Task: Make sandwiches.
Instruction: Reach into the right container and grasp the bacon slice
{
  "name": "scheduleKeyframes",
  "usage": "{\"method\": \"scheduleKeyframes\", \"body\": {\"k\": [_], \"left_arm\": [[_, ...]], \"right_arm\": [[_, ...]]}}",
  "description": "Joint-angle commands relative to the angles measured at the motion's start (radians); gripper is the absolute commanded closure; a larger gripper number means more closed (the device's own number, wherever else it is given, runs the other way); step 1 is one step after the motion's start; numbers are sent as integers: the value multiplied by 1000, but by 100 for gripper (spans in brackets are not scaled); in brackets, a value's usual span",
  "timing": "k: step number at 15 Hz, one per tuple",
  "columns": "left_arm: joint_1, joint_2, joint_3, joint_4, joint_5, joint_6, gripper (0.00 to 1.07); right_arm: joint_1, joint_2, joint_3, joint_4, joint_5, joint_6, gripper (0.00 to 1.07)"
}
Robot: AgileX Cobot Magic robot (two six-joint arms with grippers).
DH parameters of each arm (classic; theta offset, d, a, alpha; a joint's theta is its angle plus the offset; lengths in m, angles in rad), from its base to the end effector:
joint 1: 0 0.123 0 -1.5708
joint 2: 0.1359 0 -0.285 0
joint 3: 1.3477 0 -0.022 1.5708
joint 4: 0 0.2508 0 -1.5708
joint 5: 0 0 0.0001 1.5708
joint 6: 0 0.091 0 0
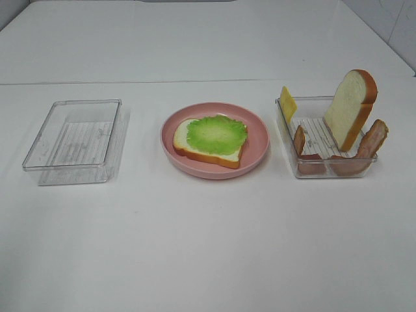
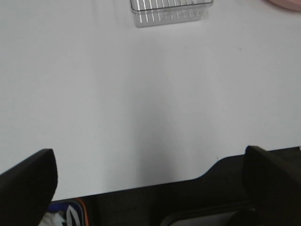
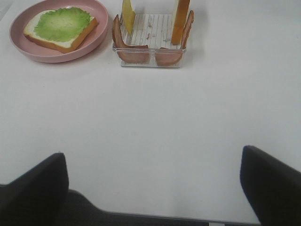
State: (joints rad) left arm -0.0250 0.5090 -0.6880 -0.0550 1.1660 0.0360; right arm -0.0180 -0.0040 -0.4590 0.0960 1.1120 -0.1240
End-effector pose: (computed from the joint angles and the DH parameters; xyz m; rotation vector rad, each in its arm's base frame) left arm 0.0648 -0.0062 0.3103 0.0703 2.4686 -0.0670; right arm -0.0033 0.0079 0.2621 -0.1181 2.1253 0.0330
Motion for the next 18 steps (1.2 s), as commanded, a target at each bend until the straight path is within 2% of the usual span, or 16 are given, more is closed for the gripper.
{"method": "scheduleKeyframes", "body": {"k": [1,4,5,6,8,12,15,16,18], "left_arm": [[-7,-301,75,-4,48,-9,4],[-7,-514,104,-4,101,-7,4],[-7,-529,115,-5,130,13,4],[-3,-522,115,-15,120,36,4],[-3,-539,121,-15,65,47,4],[-3,-537,143,-30,-51,46,4],[-3,-532,170,-30,-94,24,4],[-3,-532,170,-31,-96,-1,4],[-6,-530,170,-31,-96,0,4]], "right_arm": [[-5,0,5,2,-6,-3,11],[-5,0,5,2,-6,-3,11],[-5,0,5,2,-6,-3,11],[-5,2,4,0,-6,-2,11],[-5,2,4,2,-6,-2,11],[-5,2,4,2,-6,-2,11],[-5,2,4,2,-6,-2,11],[-5,2,4,2,-6,-2,11],[-5,2,4,2,-6,-2,11]]}}
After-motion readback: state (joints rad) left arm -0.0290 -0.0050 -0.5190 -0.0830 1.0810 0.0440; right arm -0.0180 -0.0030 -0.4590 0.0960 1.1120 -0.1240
